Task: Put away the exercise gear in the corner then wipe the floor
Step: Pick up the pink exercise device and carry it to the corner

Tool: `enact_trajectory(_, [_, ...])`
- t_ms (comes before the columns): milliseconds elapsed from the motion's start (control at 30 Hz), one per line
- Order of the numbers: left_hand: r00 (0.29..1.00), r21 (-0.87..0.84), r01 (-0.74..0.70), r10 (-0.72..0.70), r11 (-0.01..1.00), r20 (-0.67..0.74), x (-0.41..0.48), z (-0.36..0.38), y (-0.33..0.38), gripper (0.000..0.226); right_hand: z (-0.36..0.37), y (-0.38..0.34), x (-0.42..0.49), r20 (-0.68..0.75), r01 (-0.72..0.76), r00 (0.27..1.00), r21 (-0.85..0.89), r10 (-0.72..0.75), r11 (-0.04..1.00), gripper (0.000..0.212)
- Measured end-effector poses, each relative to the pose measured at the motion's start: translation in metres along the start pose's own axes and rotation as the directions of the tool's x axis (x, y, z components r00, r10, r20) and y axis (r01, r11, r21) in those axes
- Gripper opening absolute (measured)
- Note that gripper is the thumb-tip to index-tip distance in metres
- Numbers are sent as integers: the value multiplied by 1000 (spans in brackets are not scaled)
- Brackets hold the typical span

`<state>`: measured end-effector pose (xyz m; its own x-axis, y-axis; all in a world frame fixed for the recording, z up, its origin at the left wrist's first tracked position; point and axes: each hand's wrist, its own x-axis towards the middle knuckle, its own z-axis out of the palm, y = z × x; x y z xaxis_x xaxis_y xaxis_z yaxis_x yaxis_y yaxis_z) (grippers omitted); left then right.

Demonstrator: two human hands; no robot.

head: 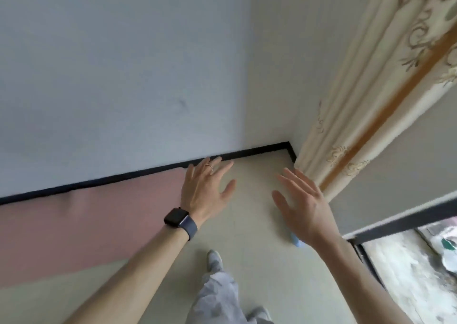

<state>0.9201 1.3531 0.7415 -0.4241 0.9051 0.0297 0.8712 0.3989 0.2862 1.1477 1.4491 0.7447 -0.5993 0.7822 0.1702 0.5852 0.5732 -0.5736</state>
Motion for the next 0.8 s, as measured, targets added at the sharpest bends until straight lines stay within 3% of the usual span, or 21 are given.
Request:
enact_trajectory(167, [926, 25, 324, -312, 946, -212, -100, -78, -99, 58, 30, -130, 16, 85, 314, 943, 90, -321, 945, 39])
enact_trajectory(367, [727, 64, 616, -536, 785, -428, -265, -162, -214, 57, 97, -302, -16, 171, 604, 737, 266, -654, 751, 38])
enact_trajectory(633, [442, -8, 845, -706, 535, -553, -517, -235, -347, 59, 209, -518, -142, 169, 777, 441, 419, -882, 469, 42])
enact_trajectory(800, [340, -53, 891, -739, 451, -581, -634, -264, -408, 57, 267, -611, -214, 195, 778, 362, 475, -912, 410, 45])
